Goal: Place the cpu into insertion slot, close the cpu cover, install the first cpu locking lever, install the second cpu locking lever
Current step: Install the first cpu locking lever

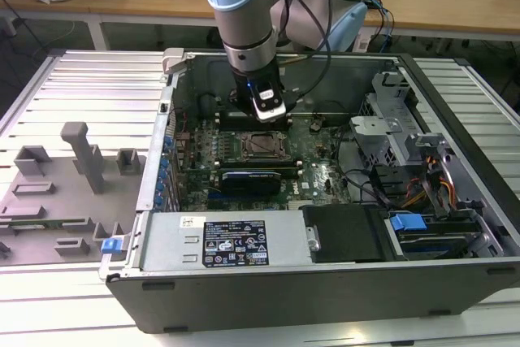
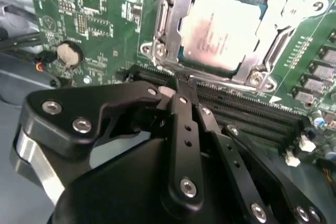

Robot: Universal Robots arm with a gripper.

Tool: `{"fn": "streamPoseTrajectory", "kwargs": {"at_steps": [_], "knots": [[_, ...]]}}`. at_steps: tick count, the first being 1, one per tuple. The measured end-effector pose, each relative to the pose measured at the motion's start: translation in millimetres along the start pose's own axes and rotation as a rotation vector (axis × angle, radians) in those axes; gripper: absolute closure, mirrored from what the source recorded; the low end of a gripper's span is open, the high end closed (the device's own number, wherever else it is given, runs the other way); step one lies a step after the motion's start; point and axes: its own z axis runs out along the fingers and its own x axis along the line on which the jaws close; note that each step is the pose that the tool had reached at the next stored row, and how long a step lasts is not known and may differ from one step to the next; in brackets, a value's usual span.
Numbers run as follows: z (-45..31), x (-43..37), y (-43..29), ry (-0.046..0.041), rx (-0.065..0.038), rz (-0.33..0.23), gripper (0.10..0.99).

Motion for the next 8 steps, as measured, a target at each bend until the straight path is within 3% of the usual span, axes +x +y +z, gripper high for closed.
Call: {"fn": "streamPoseTrajectory", "kwargs": {"at_steps": [3, 5, 8], "knots": [[-5.4, -1.0, 0.9, -0.0104, 0.034, -0.009, 0.98], [-10.4, -2.1, 2.0, -0.0134, 0.043, -0.011, 0.98], [-14.9, -3.0, 2.9, -0.0147, 0.046, -0.012, 0.98]]}}
